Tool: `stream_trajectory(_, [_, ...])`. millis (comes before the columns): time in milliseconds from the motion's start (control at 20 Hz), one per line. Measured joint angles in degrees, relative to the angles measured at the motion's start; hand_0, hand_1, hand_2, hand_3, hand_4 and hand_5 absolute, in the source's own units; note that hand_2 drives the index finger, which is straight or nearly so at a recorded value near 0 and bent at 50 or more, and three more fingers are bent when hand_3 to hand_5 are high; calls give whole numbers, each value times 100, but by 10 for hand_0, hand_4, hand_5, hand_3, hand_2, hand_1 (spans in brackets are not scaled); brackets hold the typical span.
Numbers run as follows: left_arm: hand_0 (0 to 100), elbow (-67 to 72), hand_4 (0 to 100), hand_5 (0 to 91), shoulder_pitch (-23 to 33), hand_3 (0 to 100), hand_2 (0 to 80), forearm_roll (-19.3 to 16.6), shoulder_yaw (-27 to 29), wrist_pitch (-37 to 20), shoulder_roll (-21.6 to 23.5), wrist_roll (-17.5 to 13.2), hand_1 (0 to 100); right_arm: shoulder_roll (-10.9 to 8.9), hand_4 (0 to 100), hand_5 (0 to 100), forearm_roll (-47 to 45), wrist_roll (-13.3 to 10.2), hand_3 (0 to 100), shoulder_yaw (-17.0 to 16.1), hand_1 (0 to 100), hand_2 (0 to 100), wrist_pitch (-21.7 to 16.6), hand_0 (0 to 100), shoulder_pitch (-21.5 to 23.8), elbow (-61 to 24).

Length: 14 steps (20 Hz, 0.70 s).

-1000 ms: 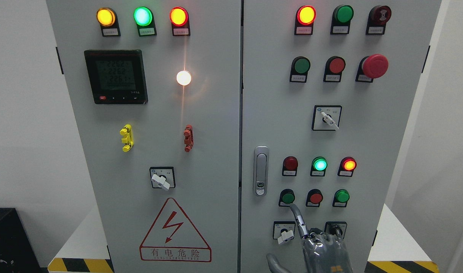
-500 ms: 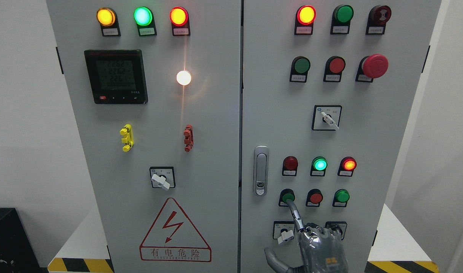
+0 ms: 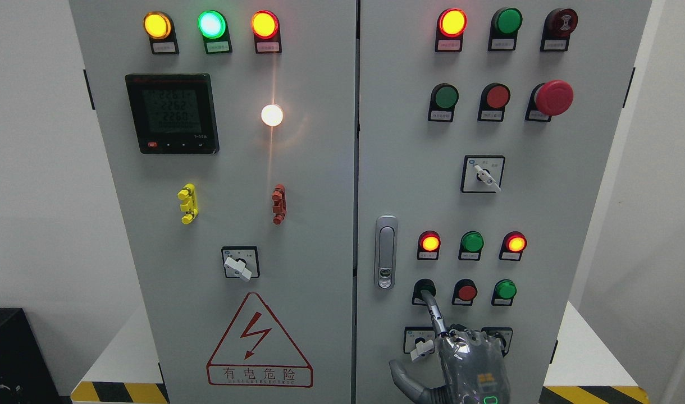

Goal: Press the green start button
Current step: 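Press the green push button with the right hand's fingertip, then withdraw the right hand downward away from the button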

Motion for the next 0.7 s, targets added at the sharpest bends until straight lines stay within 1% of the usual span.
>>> stream_trajectory(700, [120, 0, 0, 0, 6, 0, 0, 0, 0, 0, 0, -18, 556, 6, 895, 1000, -27, 10, 974, 3, 280, 0, 20, 168, -34, 74])
